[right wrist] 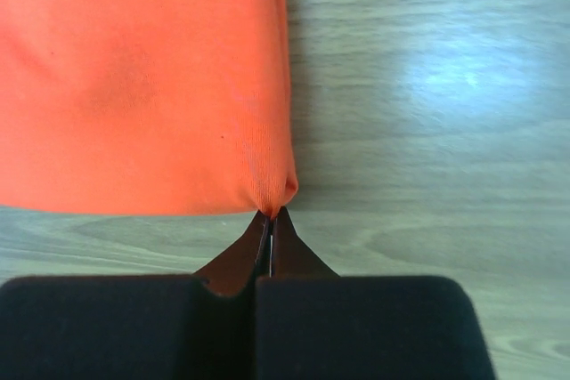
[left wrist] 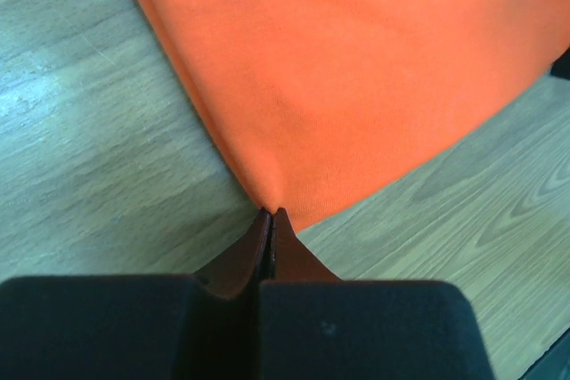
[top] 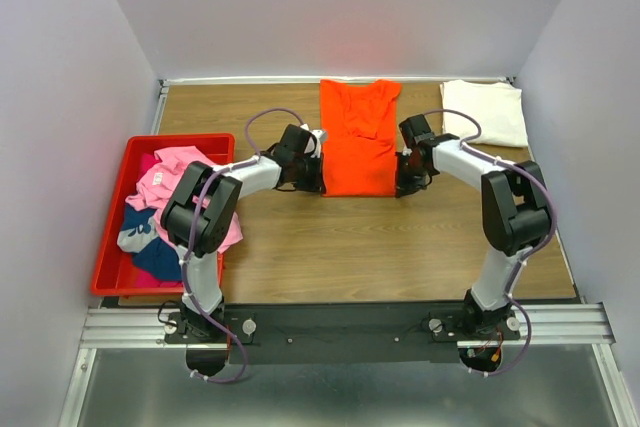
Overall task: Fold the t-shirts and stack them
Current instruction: Fold the tshirt
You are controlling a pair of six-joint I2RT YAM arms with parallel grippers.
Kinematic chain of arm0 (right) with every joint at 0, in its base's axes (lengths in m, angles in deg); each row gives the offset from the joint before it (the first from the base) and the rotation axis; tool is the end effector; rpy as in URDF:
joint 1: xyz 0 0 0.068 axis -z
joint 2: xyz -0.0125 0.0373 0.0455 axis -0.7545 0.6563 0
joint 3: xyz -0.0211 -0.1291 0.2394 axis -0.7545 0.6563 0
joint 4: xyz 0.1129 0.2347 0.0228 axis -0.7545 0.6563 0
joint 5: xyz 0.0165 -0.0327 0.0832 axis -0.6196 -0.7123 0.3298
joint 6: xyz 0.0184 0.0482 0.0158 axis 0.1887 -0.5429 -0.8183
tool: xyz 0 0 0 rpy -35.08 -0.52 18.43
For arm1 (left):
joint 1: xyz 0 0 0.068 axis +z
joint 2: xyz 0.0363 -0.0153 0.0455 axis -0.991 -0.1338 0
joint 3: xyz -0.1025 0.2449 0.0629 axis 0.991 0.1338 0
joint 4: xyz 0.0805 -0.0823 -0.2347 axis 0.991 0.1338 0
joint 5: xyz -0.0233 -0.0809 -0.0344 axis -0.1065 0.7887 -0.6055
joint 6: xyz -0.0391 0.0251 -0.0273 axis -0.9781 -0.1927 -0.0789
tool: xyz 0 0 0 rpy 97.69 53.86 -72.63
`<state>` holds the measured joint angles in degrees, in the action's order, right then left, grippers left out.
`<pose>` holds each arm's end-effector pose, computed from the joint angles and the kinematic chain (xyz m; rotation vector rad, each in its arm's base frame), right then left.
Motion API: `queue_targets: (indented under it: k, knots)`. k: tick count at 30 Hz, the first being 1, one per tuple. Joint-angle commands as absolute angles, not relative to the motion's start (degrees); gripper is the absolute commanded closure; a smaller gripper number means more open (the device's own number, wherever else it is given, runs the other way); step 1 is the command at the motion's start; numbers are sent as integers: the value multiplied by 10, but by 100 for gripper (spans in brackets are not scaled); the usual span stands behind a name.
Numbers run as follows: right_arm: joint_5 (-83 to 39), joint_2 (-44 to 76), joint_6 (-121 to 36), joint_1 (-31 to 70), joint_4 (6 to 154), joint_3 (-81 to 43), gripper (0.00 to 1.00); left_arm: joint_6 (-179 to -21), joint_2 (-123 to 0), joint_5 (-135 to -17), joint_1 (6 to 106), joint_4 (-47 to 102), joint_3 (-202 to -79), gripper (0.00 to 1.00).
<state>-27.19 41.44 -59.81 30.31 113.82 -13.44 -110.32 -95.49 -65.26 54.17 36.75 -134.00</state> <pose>0.3433 0.1178 0.1652 0.1184 2.8390 0.2349 0.3413 -0.1958 0.1529 0.2922 2.5416 -0.7706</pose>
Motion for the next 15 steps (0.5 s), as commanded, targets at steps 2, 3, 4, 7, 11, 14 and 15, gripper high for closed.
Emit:
queue_targets:
  k: [2,3,4,7,11,14,15]
  knots:
    - [-341,353,-589,304,1144,-116,100,-1075,-923,-679,540,440,-1370,100]
    - [-345,346,-590,304,1144,-114,100,-1072,-920,-681,540,446,-1372,100]
    - [-346,340,-592,303,1144,-112,100,-1070,-915,-683,540,449,-1374,100]
    - [-348,320,-596,304,1144,-103,100,-1068,-894,-682,540,466,-1375,100]
    - [-347,295,-597,303,1146,-91,100,-1073,-871,-668,540,477,-1367,100]
    - [-342,265,-596,303,1149,-74,100,-1077,-848,-663,540,487,-1357,100]
    - [-340,257,-597,303,1152,-70,100,-1079,-841,-662,540,490,-1354,100]
